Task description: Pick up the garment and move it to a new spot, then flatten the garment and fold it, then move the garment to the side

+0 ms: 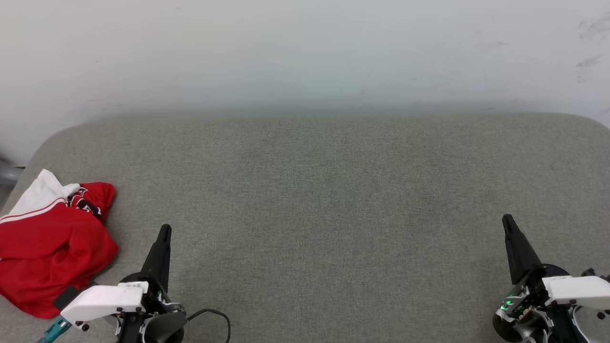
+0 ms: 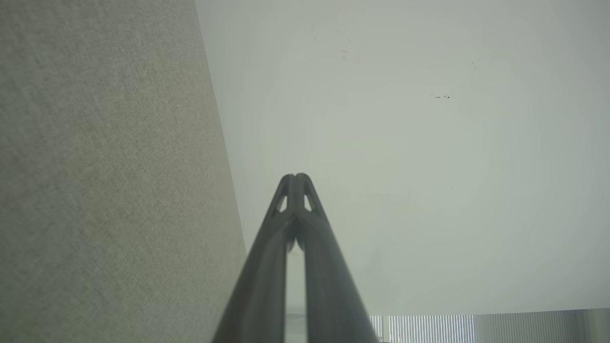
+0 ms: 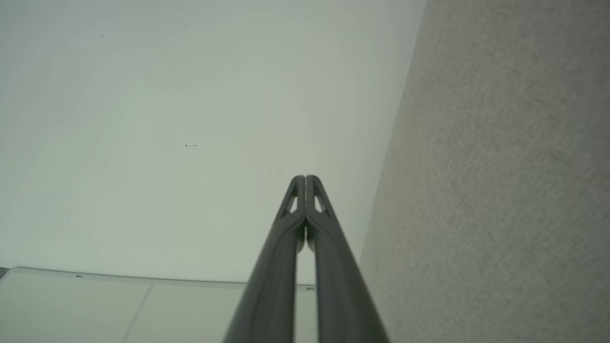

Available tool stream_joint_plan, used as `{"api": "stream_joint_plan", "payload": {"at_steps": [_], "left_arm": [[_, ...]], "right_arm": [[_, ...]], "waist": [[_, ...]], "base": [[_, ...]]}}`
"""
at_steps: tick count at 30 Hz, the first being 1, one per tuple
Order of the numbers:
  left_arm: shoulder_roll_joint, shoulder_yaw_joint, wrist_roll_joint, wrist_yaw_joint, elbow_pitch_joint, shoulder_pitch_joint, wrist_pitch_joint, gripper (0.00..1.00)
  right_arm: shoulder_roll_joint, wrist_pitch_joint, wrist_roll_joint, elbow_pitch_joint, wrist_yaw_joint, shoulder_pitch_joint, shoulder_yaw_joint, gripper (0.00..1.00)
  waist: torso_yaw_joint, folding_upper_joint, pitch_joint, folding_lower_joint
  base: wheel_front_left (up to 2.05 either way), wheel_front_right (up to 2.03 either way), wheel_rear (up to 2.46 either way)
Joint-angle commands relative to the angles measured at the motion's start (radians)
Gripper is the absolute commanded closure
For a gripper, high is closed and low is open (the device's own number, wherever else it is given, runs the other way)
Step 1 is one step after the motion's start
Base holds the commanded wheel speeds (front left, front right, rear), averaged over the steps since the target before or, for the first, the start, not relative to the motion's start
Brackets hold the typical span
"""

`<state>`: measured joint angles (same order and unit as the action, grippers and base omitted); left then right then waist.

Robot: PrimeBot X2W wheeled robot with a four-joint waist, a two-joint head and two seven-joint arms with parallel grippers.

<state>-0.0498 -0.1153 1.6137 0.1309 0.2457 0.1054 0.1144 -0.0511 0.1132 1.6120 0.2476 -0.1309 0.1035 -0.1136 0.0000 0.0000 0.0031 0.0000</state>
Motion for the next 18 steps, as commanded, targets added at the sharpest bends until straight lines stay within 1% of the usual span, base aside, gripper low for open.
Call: {"api": "stream_joint_plan", "payload": {"at_steps": [1,18], "left_arm": [[0.002,-0.001,-0.002,0.003,-0.001,0.007,0.002,1.0],[0.002,-0.001,-0.002,0.003,-0.001,0.007,0.002,1.0]], "right_arm": [[0.002,-0.001,0.002,0.0,0.0,0.013,0.0,1.0],[0.002,-0.001,0.002,0.0,0.0,0.013,0.0,1.0]], "waist": [[0.0,0.0,0.0,0.0],[0.0,0.0,0.0,0.0]], "base": [[0.0,0.0,0.0],[0.0,0.0,0.0]]}}
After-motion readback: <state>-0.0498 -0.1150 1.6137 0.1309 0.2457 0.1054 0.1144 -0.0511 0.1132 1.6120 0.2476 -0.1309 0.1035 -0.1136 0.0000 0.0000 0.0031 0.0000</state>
